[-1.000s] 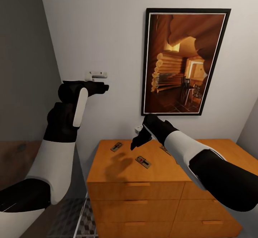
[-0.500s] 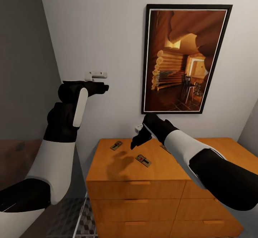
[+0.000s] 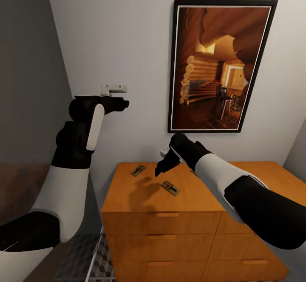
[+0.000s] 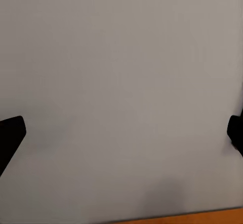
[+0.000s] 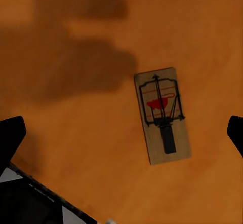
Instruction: Take the four mousetraps from the cabinet in the bathroom and place them on the bathroom floor. Make sure all four end up on the same floor surface, and ensure that at least two of them are either under or directly next to the same bathroom sink.
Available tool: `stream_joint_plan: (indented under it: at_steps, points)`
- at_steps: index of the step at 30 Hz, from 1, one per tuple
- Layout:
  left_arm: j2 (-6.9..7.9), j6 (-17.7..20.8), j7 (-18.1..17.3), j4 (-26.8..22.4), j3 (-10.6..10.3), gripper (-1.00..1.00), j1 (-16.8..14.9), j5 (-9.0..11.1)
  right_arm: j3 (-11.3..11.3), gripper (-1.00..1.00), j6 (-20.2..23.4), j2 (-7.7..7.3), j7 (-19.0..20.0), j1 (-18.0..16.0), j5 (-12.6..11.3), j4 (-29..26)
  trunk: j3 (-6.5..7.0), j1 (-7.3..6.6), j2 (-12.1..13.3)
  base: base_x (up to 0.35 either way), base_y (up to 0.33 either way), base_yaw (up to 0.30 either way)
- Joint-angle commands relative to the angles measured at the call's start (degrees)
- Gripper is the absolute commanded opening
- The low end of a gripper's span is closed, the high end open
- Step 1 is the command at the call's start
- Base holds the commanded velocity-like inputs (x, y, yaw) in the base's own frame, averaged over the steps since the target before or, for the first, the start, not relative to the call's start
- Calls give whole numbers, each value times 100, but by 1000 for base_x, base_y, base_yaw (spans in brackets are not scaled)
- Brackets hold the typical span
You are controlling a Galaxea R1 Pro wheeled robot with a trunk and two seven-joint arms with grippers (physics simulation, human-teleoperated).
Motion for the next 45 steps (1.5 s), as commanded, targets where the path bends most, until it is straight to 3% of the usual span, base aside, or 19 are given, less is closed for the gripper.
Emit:
stream_joint_plan:
  at_steps: [1,8,27,37,45]
  points:
    - [0,21,56,-3,-4,100,-6,58,21,100,17,0,16,-8,2,0,-27,23,-48,0,0,0]
    - [3,21,56,-10,8,100,-6,58,22,100,17,0,17,-23,2,1,-152,177,-328,0,0,0]
    - [3,21,56,-53,70,100,-4,56,23,100,17,-11,18,-37,2,1,-152,177,-328,0,0,0]
    - [3,21,56,-68,74,100,1,59,23,100,17,-21,17,-39,2,1,-332,397,-729,0,0,0]
    - [4,21,56,-71,75,100,0,61,23,100,17,-31,15,-44,1,16,-332,397,-729,0,0,0]
